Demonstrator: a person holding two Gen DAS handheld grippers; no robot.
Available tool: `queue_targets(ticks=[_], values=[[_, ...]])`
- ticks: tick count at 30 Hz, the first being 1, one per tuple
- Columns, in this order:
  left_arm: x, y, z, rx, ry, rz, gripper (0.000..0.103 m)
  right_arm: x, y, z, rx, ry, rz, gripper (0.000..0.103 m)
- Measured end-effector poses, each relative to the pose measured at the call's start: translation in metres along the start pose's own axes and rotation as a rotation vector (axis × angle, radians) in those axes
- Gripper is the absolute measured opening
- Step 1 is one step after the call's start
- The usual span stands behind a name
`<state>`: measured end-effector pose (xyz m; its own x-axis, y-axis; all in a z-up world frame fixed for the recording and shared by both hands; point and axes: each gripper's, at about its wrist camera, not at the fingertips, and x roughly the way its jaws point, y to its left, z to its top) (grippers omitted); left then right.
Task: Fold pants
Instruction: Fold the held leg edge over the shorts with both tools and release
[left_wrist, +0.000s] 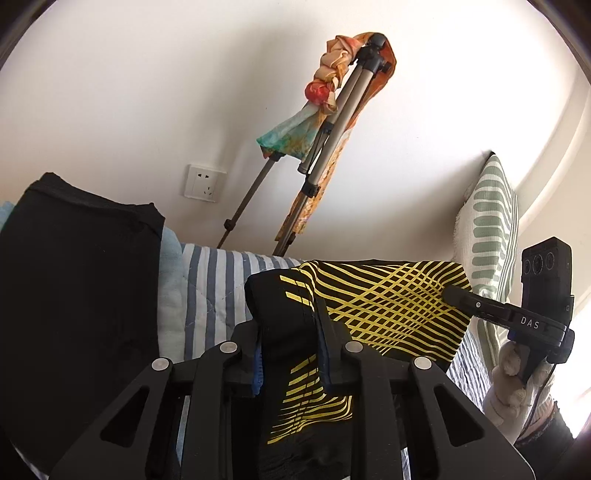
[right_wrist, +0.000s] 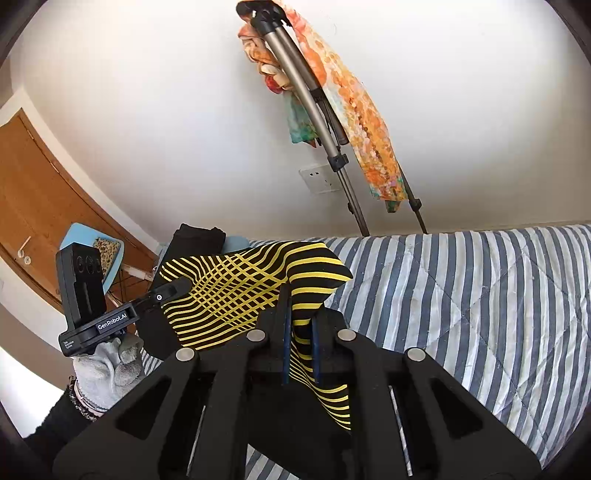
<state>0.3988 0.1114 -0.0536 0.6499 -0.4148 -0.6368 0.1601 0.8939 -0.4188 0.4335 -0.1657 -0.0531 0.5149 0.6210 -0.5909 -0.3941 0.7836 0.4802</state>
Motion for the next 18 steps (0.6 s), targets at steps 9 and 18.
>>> queue_targets(ticks=[9,18], values=[[-0.081,-0.009,0.007,0.039,-0.152,-0.005,0.016,-0.052,0.079,-0.005,-0.128,-0.102,-0.001,0.008],[-0.126,0.008,0.010,0.028,-0.207,0.016,0.009,-0.058,0.138,-0.005,-0.203,-0.140,-0.008,0.005]])
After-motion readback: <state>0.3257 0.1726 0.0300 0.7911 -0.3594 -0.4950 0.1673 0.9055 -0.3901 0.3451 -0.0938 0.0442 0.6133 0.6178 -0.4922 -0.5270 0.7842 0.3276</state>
